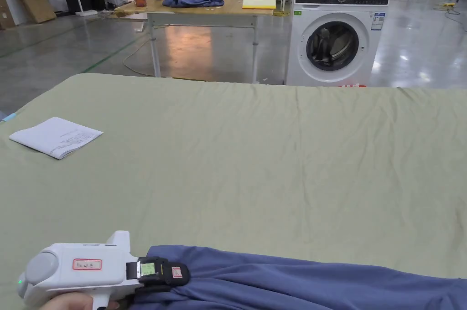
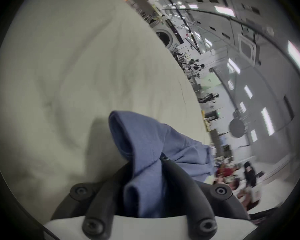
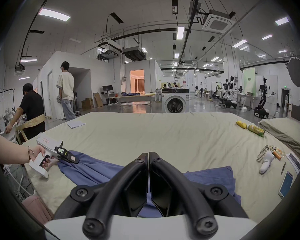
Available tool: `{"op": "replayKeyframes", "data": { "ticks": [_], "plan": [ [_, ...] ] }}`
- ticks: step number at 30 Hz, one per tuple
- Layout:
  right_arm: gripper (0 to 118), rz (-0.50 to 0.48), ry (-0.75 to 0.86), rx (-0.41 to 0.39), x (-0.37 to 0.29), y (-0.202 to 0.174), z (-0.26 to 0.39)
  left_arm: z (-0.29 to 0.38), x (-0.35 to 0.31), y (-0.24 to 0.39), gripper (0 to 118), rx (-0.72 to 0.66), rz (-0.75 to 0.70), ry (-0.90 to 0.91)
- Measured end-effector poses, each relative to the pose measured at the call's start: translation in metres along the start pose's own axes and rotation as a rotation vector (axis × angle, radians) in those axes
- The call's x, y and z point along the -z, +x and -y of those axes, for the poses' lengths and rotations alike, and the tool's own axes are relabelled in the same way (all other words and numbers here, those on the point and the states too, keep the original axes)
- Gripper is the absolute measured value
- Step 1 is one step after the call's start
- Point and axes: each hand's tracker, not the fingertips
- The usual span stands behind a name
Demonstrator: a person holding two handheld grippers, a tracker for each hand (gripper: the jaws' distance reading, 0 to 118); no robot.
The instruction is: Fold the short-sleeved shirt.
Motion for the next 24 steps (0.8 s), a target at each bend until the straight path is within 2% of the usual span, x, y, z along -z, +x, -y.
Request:
{"op": "replayKeyframes", "data": {
  "ticks": [2, 3, 5, 7, 9, 11, 12, 15, 19, 20, 21, 22, 23, 24],
  "plan": [
    [0, -0.013, 0.004, 0.003, -0.001, 0.000, -0.001, 0.005, -0.020, 0.028, 2, 0.122, -0.073, 0.048],
    [0, -0.019, 0.011, 0.006, -0.003, -0.001, -0.003, 0.008, -0.036, 0.041, 2, 0.138, -0.034, 0.058],
    [0, -0.038, 0.026, 0.030, -0.005, 0.000, -0.005, 0.018, -0.066, 0.067, 2, 0.227, -0.075, 0.091],
    [0, -0.050, 0.044, 0.055, -0.010, 0.001, -0.006, 0.025, -0.094, 0.088, 1, 0.353, -0.275, 0.092],
    [0, -0.062, 0.047, 0.068, -0.014, 0.002, -0.005, 0.040, -0.116, 0.111, 1, 0.434, -0.576, 0.086],
    [0, -0.074, 0.054, 0.081, -0.020, 0.005, 0.000, 0.045, -0.127, 0.108, 1, 0.414, -0.753, 0.074],
    [0, -0.078, 0.055, 0.086, -0.023, 0.006, 0.001, 0.045, -0.129, 0.101, 1, 0.405, -0.772, 0.076],
    [0, -0.084, 0.059, 0.090, -0.033, 0.010, 0.005, 0.055, -0.114, 0.123, 1, 0.337, -0.634, 0.077],
    [0, -0.077, 0.069, 0.107, -0.047, 0.021, 0.004, 0.059, -0.056, 0.176, 3, 0.248, -0.296, 0.041],
    [0, -0.071, 0.073, 0.112, -0.050, 0.024, 0.004, 0.061, -0.033, 0.190, 8, 0.227, -0.215, 0.019],
    [0, -0.066, 0.074, 0.118, -0.053, 0.026, 0.004, 0.064, -0.013, 0.200, 29, 0.217, -0.142, -0.008],
    [0, -0.058, 0.075, 0.124, -0.055, 0.029, 0.004, 0.067, 0.007, 0.209, 57, 0.217, -0.066, -0.054],
    [0, -0.051, 0.072, 0.130, -0.057, 0.031, 0.005, 0.071, 0.029, 0.216, 80, 0.199, -0.017, -0.104],
    [0, -0.043, 0.069, 0.136, -0.058, 0.034, 0.005, 0.074, 0.047, 0.223, 88, 0.197, -0.001, -0.157]
  ]
}}
